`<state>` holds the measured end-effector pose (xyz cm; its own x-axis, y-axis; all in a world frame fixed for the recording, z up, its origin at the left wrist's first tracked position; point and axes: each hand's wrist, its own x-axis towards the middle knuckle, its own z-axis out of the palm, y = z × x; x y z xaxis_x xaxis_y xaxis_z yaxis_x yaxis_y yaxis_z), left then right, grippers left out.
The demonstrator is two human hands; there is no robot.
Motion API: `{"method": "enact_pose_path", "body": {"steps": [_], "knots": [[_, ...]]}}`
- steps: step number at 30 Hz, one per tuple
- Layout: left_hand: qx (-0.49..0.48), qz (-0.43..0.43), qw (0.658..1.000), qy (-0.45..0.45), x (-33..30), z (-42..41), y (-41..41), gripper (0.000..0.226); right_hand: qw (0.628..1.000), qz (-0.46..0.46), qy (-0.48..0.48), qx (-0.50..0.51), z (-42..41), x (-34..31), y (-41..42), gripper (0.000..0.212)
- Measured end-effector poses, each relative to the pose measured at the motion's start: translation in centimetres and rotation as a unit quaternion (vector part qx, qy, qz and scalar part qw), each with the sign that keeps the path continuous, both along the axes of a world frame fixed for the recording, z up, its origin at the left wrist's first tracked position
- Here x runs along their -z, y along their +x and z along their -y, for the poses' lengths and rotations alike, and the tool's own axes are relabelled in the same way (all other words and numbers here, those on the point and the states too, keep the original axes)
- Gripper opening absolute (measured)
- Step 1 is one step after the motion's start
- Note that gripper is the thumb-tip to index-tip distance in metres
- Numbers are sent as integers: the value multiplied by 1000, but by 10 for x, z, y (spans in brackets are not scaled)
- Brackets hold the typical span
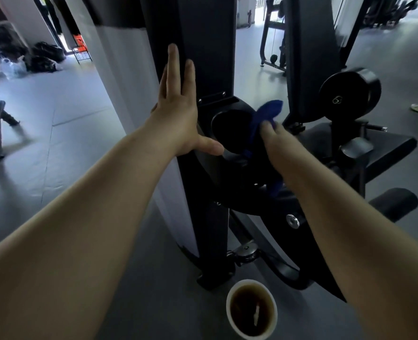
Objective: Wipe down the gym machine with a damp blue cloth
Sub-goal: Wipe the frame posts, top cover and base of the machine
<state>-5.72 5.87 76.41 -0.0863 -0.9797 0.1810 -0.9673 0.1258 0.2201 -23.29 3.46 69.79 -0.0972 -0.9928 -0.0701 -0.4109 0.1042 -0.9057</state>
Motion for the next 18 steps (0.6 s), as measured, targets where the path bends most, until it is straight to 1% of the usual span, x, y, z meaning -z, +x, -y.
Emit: {"method": "enact_pose_path", "body": {"steps": [3, 6, 9, 11, 12, 13, 16, 18], "knots": [[3, 11, 1000, -1, 1, 0, 0, 146, 1000, 1, -6, 27, -17, 12, 1, 38], [-1, 14, 1000, -6, 1, 0, -2, 145, 996, -13, -53, 63, -6, 3, 9, 37], [-2, 0, 1000, -17, 7, -2, 1, 146, 991, 67, -84, 75, -17, 12, 14, 34], [-2, -8, 1000, -25, 11, -3, 3, 145, 988, 118, -74, 73, -33, 21, 15, 34], [-3, -9, 1000, -26, 12, -3, 3, 145, 989, 118, -62, 65, -36, 20, 14, 35], [-3, -9, 1000, -27, 12, -3, 3, 144, 992, 97, -52, 59, -31, 17, 12, 36], [5, -21, 1000, -16, 11, -4, 2, 141, 998, -50, -38, 17, -2, -1, 6, 36], [16, -38, 999, -7, 14, -5, 4, 135, 994, -92, -58, 2, 8, -9, 7, 37]]}}
